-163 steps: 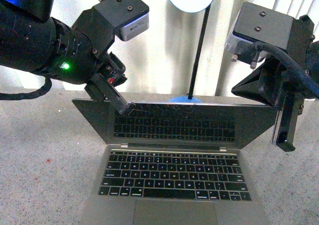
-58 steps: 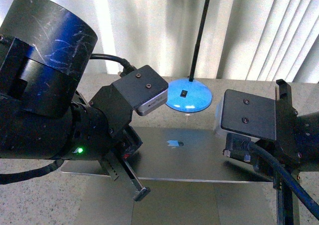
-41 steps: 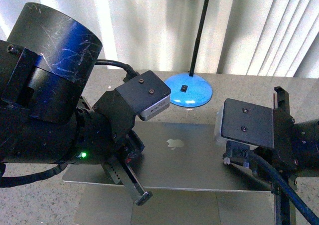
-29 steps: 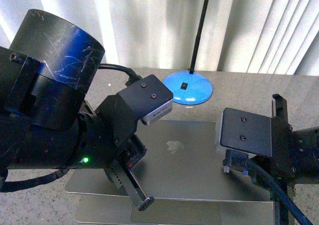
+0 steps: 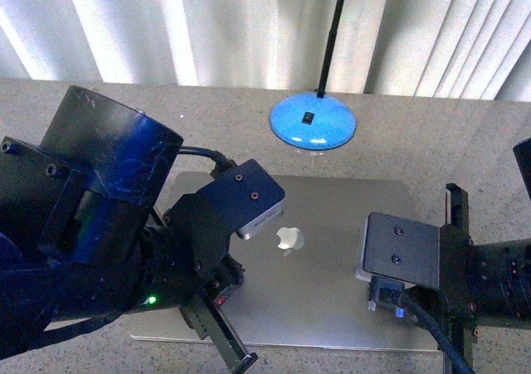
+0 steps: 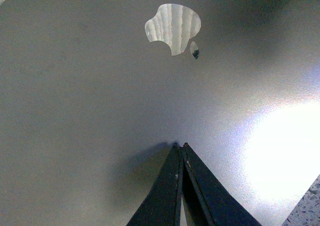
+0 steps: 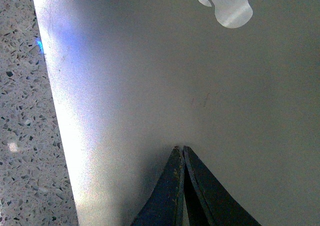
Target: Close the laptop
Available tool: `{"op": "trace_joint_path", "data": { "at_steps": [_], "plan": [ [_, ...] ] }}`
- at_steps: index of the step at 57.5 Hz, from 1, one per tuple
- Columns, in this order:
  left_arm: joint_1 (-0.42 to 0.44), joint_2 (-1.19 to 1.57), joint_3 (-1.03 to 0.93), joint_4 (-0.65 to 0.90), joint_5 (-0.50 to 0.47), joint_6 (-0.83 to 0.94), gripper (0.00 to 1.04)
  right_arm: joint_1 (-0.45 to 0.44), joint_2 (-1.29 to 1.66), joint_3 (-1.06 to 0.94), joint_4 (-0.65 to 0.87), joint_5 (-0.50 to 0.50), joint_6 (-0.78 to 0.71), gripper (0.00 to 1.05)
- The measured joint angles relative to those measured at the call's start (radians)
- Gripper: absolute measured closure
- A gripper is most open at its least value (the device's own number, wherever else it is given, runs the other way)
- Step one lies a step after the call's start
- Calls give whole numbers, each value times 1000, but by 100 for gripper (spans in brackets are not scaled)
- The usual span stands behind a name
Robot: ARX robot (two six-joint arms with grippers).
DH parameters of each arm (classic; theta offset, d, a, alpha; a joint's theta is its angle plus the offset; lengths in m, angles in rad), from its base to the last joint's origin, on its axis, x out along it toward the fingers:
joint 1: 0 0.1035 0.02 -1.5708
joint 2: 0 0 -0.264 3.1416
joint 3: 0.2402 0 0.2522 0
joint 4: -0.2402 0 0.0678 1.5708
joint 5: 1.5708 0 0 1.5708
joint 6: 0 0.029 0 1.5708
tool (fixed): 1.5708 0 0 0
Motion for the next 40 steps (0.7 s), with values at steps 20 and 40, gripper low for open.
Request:
{"op": "trace_joint_path", "data": {
  "at_steps": [20,40],
  "plan": [
    [77,-66,-68,167,76,-216,101,-24,-97,-29,49,-79,180,102],
    [271,-337,-203,310,-73,-946,71,-81,-378,-46,187,91,837,72]
  ]
}}
